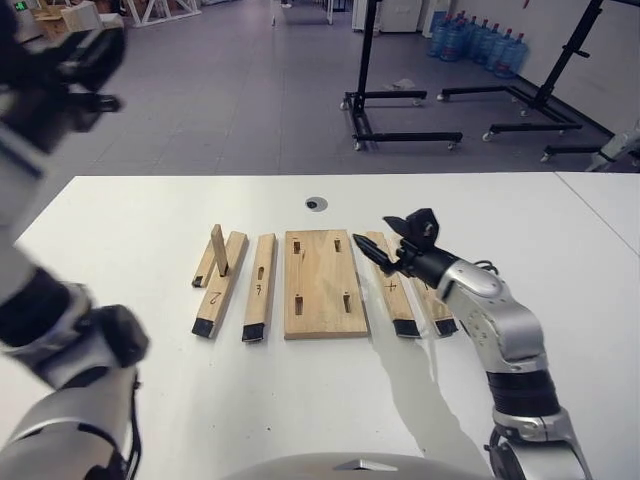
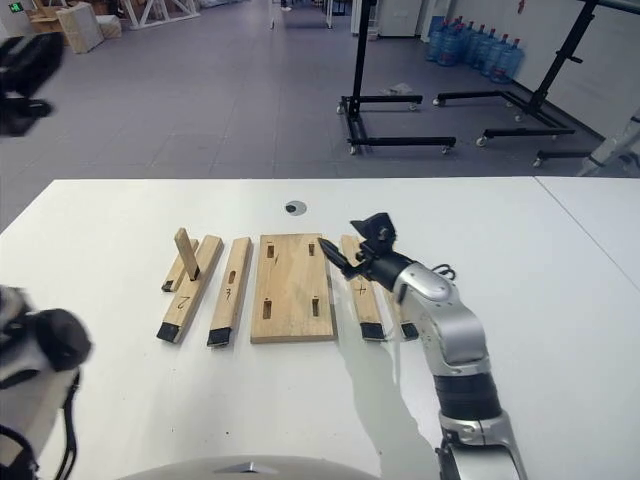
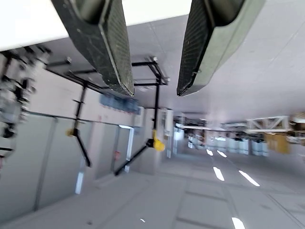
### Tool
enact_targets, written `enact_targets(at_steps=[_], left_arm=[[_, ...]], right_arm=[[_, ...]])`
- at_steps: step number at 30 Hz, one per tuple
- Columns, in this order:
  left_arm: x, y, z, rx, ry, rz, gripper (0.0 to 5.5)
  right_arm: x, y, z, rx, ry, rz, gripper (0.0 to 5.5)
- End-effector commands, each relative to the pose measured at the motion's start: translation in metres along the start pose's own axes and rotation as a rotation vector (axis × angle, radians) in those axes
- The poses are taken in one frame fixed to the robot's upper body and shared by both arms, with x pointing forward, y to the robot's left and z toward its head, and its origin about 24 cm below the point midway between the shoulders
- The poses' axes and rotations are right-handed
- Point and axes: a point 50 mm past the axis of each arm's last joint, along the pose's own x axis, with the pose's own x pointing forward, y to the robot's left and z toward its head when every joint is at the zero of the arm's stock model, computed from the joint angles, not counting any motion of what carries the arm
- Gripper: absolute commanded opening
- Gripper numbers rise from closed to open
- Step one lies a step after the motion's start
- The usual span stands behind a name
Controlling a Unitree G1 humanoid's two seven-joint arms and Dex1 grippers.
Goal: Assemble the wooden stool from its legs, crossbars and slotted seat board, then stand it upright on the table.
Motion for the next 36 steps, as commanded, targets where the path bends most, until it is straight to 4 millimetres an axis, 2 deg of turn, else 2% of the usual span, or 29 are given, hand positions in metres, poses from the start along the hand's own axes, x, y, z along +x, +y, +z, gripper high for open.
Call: enact_targets(at_steps=[1, 3, 5, 7, 10, 12, 16, 19, 23, 31, 36], left_arm=[[-0.069, 0.008, -0.056, -0.114, 0.277, -0.188, 1.62], [-0.089, 0.003, -0.093, -0.177, 0.409, -0.198, 1.62], [-0.094, -0.002, -0.134, -0.207, 0.543, -0.114, 1.62], [-0.082, -0.018, -0.174, -0.221, 0.607, -0.009, 1.62], [-0.061, -0.043, -0.205, -0.193, 0.632, 0.072, 1.62], [-0.052, -0.054, -0.213, -0.142, 0.669, 0.114, 1.62], [-0.052, -0.063, -0.224, -0.025, 0.752, 0.192, 1.62], [-0.055, -0.068, -0.233, 0.058, 0.82, 0.224, 2.12], [-0.049, -0.076, -0.242, 0.057, 0.842, 0.212, 2.69], [-0.044, -0.066, -0.252, 0.075, 0.844, 0.299, 3.8], [-0.043, -0.067, -0.26, 0.04, 0.855, 0.313, 4.45]], right_arm=[[-0.025, -0.022, 0.002, -0.008, 0.014, -0.081, 4.29], [-0.026, -0.024, 0.002, -0.012, 0.019, -0.085, 4.29], [-0.024, -0.023, 0.002, -0.007, 0.017, -0.082, 4.29], [-0.018, -0.017, 0.0, 0.001, 0.019, -0.064, 4.29], [-0.008, -0.01, -0.002, -0.001, 0.023, -0.033, 4.29], [-0.003, -0.007, 0.0, -0.005, 0.019, -0.015, 4.29], [0.003, 0.0, 0.0, 0.0, 0.015, 0.005, 4.29], [0.006, 0.003, -0.001, 0.007, 0.013, 0.009, 4.29], [0.008, 0.005, -0.001, 0.011, 0.011, 0.012, 4.29], [0.011, 0.007, -0.001, 0.013, 0.008, 0.017, 4.29], [0.011, 0.007, -0.001, 0.01, 0.008, 0.02, 4.29]])
